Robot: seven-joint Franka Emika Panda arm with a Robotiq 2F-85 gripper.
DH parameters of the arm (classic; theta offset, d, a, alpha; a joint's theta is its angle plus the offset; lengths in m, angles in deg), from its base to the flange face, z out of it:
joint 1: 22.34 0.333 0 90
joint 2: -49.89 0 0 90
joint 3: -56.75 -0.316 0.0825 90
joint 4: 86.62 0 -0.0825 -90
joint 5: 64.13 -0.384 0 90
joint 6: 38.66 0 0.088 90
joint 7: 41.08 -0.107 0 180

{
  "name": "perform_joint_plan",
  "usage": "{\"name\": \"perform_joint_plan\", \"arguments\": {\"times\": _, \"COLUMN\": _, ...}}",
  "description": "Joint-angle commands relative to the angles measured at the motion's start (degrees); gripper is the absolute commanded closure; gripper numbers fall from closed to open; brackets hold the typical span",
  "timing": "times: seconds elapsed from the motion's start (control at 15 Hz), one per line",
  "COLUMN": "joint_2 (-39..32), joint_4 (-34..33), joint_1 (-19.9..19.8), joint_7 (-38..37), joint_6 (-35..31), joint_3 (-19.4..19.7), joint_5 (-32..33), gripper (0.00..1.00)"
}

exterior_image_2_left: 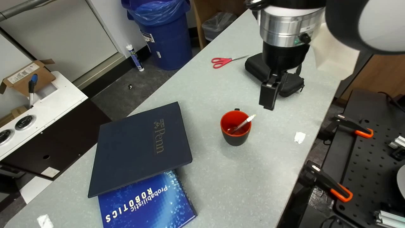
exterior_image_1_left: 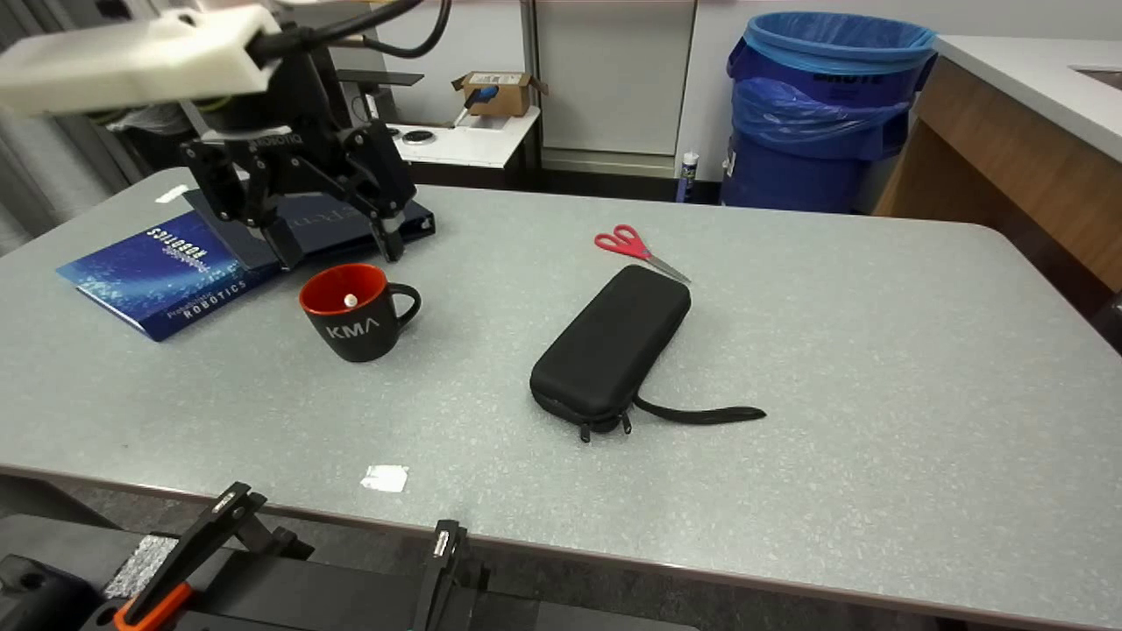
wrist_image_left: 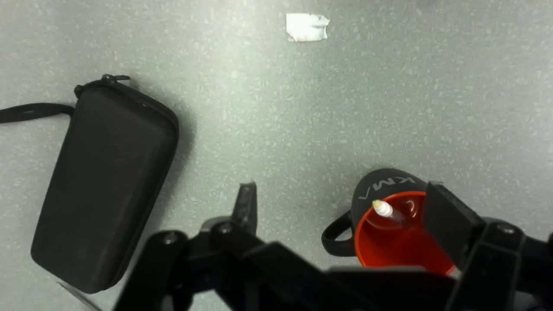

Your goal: Remove the pen from the mug and put it on the table

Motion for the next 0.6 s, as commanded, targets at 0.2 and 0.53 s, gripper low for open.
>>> {"name": "perform_joint_plan", "arguments": {"times": 0.2, "joint_2": -11.33, "joint_4": -6.41, "joint_1": 0.0, "joint_7": -7.34, "joint_6": -3.8, "joint_3": 0.41, "joint_5": 2.61, "gripper": 0.0}}
{"name": "perform_joint_plan", "arguments": {"times": 0.53, "joint_2": -10.95, "joint_4": -5.79, "joint_1": 0.83, "joint_7": -5.18, "joint_6": -3.69, "joint_3": 1.01, "joint_5": 0.67, "gripper": 0.0}}
